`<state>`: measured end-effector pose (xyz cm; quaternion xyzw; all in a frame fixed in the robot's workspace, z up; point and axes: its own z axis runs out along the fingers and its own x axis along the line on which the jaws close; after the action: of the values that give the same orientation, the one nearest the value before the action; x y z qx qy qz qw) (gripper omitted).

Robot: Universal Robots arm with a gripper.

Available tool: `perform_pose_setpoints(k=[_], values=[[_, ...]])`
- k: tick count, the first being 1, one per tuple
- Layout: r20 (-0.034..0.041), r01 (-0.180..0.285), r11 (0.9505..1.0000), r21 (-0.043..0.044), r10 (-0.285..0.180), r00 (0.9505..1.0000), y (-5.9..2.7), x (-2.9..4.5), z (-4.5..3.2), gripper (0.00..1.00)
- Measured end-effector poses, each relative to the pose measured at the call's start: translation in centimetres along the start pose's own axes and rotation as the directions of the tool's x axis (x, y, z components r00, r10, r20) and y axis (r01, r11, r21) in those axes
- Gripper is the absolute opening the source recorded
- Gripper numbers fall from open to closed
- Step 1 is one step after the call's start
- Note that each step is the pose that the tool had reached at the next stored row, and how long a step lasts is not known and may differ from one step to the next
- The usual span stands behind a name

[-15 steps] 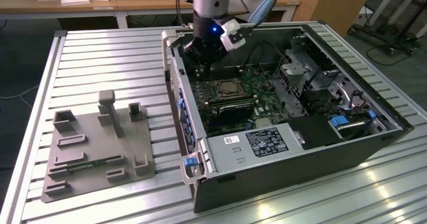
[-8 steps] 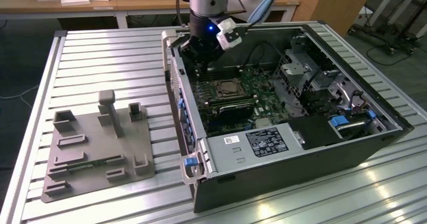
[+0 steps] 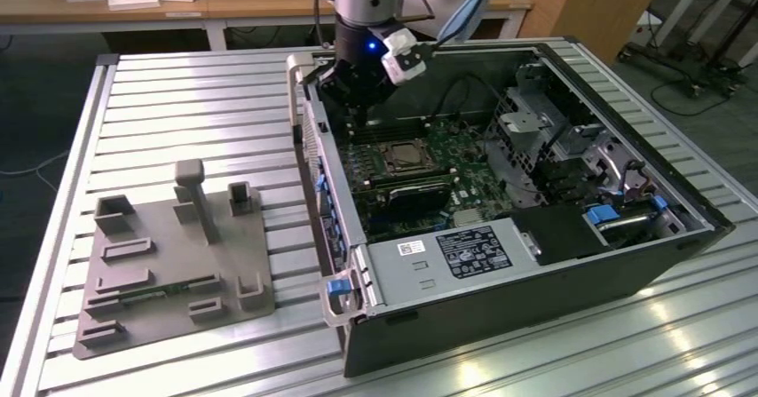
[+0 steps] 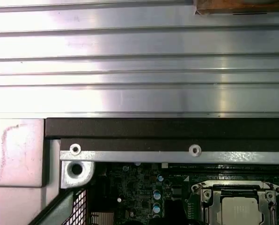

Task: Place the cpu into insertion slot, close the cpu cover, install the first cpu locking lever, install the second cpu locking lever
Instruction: 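Install the first cpu locking lever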

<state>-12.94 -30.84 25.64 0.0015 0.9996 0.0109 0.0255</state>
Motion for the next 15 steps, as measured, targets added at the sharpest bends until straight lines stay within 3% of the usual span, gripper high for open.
perform_pose_setpoints(k=[9, 15], values=[[-0.0001, 0.0, 1.0, 0.0001, 0.0, 1.0, 0.69, -0.14, 0.07, 0.1], [-0.0001, 0.0, 1.0, 0.0, 0.0, 1.0, 0.93, -0.9, 0.14, 0.1]])
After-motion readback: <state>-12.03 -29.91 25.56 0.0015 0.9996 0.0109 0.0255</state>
